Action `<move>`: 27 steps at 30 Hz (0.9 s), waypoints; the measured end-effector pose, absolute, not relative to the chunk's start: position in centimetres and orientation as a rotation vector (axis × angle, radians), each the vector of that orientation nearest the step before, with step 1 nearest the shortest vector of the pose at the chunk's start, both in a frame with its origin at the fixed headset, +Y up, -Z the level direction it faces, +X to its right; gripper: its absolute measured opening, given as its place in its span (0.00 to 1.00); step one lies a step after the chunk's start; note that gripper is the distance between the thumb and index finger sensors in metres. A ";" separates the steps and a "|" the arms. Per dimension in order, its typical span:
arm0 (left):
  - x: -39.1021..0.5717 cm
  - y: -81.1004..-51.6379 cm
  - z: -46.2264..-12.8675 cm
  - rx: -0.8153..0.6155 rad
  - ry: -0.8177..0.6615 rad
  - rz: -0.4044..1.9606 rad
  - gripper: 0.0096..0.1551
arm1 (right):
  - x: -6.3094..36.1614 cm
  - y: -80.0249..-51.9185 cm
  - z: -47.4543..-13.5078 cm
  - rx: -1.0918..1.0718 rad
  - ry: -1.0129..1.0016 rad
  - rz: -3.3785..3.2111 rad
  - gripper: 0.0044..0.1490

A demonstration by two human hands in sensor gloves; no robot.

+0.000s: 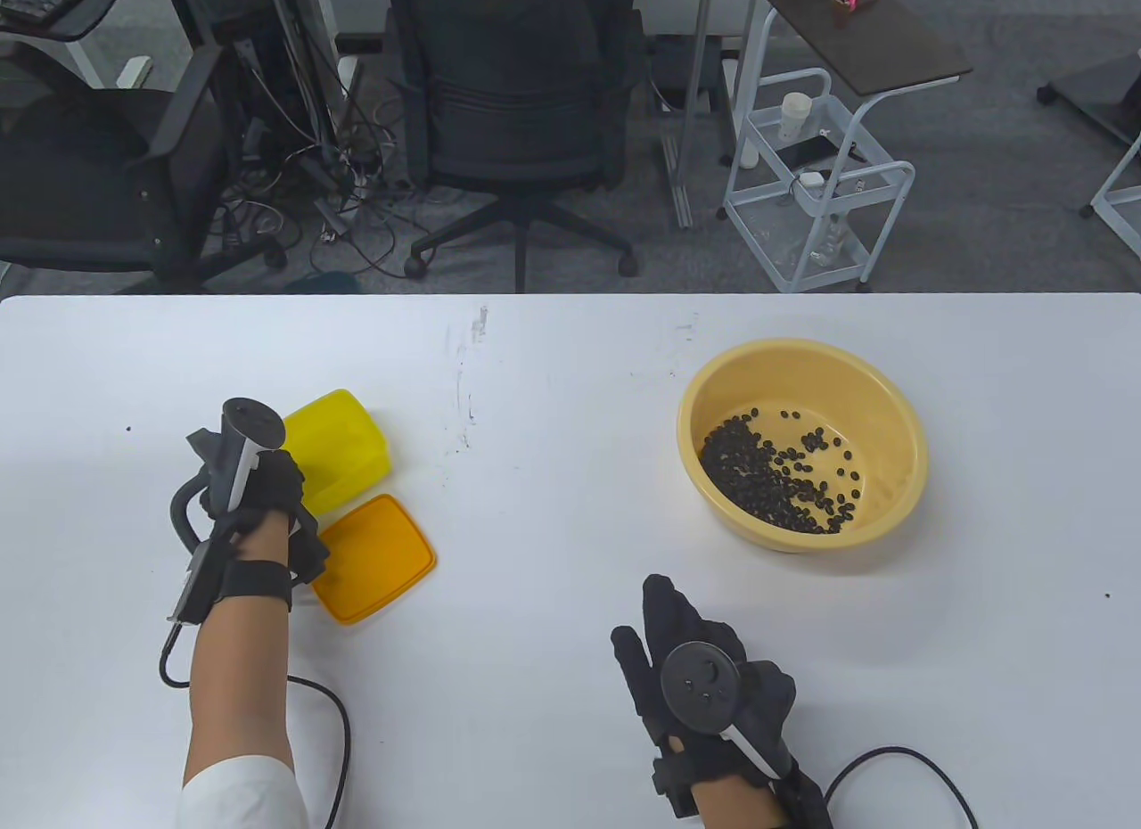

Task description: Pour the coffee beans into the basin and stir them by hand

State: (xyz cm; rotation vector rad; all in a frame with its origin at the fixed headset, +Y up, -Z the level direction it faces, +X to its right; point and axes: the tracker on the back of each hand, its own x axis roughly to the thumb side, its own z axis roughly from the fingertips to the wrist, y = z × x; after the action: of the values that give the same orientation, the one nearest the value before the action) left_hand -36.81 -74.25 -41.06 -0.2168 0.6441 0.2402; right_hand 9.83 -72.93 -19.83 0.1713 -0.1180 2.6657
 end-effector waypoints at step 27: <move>-18.6 -72.1 -17.8 0.147 -0.535 -0.240 0.44 | 12.2 -72.8 -19.2 0.101 -0.085 2.510 0.57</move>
State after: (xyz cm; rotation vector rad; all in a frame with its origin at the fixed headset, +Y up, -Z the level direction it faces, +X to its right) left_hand -18.60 -72.14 -17.79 0.1473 -0.5351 -0.2402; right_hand 12.17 -72.78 -19.24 0.1007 -0.0846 2.5104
